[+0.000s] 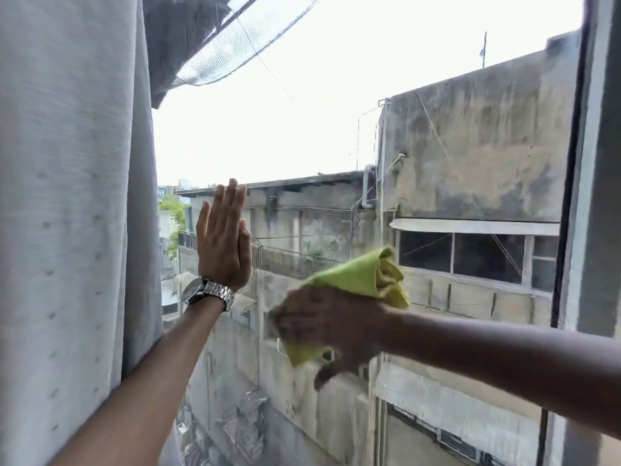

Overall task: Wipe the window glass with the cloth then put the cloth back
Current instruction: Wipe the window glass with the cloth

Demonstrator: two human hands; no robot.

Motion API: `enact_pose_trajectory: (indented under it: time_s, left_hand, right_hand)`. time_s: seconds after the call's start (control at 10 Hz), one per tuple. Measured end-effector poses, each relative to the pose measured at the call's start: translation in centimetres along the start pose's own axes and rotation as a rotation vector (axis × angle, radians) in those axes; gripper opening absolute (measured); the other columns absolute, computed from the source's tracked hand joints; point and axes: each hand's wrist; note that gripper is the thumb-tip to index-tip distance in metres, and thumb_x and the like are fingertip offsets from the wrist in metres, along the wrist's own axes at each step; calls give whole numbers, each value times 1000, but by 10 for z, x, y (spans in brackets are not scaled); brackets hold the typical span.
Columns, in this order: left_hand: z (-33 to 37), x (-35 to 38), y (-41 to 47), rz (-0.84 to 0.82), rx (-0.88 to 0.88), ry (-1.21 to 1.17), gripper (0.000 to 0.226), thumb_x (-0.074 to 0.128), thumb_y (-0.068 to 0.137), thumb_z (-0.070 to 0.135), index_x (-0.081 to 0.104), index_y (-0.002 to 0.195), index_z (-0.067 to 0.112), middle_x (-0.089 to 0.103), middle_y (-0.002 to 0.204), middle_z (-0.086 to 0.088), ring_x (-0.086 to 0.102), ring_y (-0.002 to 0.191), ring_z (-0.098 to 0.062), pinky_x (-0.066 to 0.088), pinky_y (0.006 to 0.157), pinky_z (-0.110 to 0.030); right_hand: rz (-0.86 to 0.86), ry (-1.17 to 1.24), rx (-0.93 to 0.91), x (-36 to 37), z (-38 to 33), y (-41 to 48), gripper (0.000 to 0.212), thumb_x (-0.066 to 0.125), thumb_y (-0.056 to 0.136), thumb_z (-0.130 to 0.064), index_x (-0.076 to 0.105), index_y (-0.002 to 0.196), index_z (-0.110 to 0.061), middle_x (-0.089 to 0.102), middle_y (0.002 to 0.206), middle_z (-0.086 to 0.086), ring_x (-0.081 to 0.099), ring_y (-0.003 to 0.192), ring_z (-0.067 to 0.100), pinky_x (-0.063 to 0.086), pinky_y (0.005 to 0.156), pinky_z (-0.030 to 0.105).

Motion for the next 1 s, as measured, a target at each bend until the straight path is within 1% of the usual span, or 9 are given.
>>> enact_pose_trajectory:
  time_s: [0.1, 0.2, 0.3, 0.4, 0.6, 0.7, 0.8, 0.9, 1.0]
  left_hand:
    - [2, -1, -1, -1, 3, -1, 56, 20, 102, 27, 34, 153, 8, 33, 164, -11, 25, 155, -24, 21, 127, -52]
    - [1, -1, 0, -2, 5, 8, 55, 21, 102, 25, 34, 154, 9, 32, 164, -9, 23, 156, -21, 17, 129, -48]
    - [-3, 2, 0, 0, 11, 7, 55, 19, 103, 28, 32, 154, 10, 30, 165, -8, 20, 156, -18, 16, 130, -47]
    - [-3, 3, -2, 5, 16, 6, 55, 22, 102, 25, 33, 154, 9, 31, 164, -10, 21, 156, -20, 17, 129, -50]
    - [-2, 3, -2, 23, 34, 6, 55, 26, 101, 20, 32, 154, 8, 30, 165, -11, 20, 157, -20, 20, 127, -53]
    - [-2, 2, -2, 31, 49, 23, 55, 26, 102, 21, 31, 155, 9, 29, 165, -10, 19, 157, -21, 18, 128, -52]
    - [2, -1, -2, 1, 28, 76, 54, 30, 101, 18, 30, 155, 8, 27, 165, -12, 20, 156, -24, 15, 130, -46]
    - [11, -8, -1, -72, -1, 187, 59, 38, 100, 13, 24, 157, 10, 21, 167, -11, 17, 157, -26, 18, 129, -48]
    - [16, -15, -1, -152, -47, 227, 63, 39, 100, 15, 16, 159, 15, 13, 170, -8, 13, 158, -24, 18, 128, -50]
  right_hand:
    - [-108, 1084, 115, 13, -17, -15, 115, 91, 54, -65, 45, 120, 17, 47, 134, 32, 51, 125, 44, 38, 116, 43]
    - [198, -30, 50, -37, 35, -26, 100, 59, 82, -75, 34, 154, -9, 38, 161, 8, 40, 147, 28, 33, 122, 50]
    - [517, -285, 529, -113, 101, -26, 86, 9, 98, -75, 35, 155, -17, 39, 162, 9, 32, 152, 27, 23, 126, 56]
    - [609, -195, 791, -107, 97, -8, 93, 10, 95, -78, 29, 157, -11, 28, 166, 11, 21, 156, 27, 16, 127, 53]
    - [252, -241, 279, -17, 13, -25, 93, 39, 91, -77, 28, 159, -14, 21, 168, 6, 14, 158, 25, 8, 129, 49]
    - [238, -312, 176, -25, 21, -38, 63, 32, 104, -48, 29, 158, -16, 20, 169, 10, 13, 158, 28, 7, 130, 49]
    - [332, -313, 242, -35, 31, -50, 50, 54, 99, -23, 46, 148, -15, 24, 167, 16, 16, 156, 34, 22, 127, 49]
    - [411, -427, 368, -47, 32, -84, 38, 78, 80, -20, 66, 116, -16, 61, 139, 13, 49, 128, 29, 54, 99, 43]
    - [559, -408, 690, -44, 4, -99, 28, 87, 73, -12, 72, 97, -13, 71, 97, 6, 62, 88, 23, 57, 74, 37]
Point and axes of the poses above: each hand's wrist, its own y-axis towards the middle knuckle, its own x-axis out of the palm, z = x × y
